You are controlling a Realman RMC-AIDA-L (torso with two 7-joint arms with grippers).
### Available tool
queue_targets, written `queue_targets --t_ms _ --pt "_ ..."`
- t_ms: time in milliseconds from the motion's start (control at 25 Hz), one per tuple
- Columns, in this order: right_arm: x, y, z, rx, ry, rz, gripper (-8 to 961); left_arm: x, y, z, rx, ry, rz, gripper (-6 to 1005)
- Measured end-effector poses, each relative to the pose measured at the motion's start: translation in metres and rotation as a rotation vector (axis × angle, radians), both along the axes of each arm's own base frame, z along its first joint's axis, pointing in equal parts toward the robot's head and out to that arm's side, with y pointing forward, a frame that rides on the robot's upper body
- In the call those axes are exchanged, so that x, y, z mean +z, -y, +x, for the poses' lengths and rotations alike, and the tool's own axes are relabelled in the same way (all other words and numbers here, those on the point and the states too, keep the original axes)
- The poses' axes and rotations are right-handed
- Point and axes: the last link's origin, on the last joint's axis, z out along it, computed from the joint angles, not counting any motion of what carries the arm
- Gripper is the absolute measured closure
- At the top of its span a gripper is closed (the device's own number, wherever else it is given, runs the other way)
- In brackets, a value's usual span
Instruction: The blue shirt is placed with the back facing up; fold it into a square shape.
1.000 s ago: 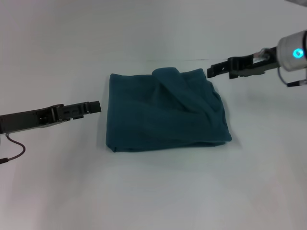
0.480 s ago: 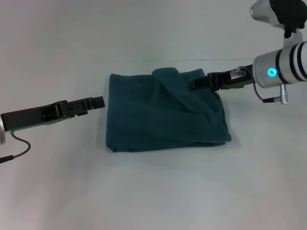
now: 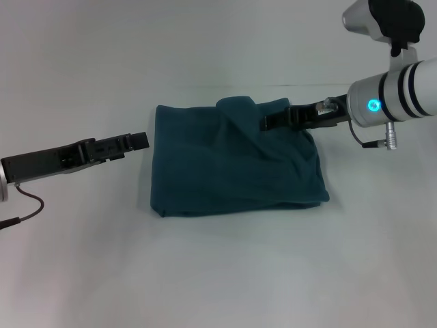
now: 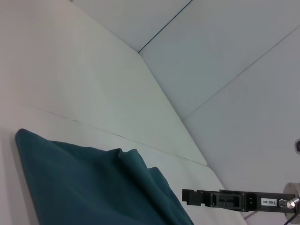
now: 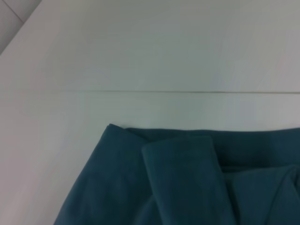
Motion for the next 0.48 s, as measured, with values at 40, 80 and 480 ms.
queue_targets --t_ms 40,80,480 --pt "-0.001 0.0 -0.001 0.001 0.0 0.003 161 0.0 0.0 0.0 0.0 -0.001 0.001 50" --pt "-0.003 -0.001 -0.001 0.0 0.001 0.005 161 0.0 0.0 0.0 0.001 -0.001 0.003 50" --pt "-0.018 0.001 -0.001 -0.01 0.016 0.019 163 0.001 -0.004 -0.003 0.02 -0.011 0.024 50"
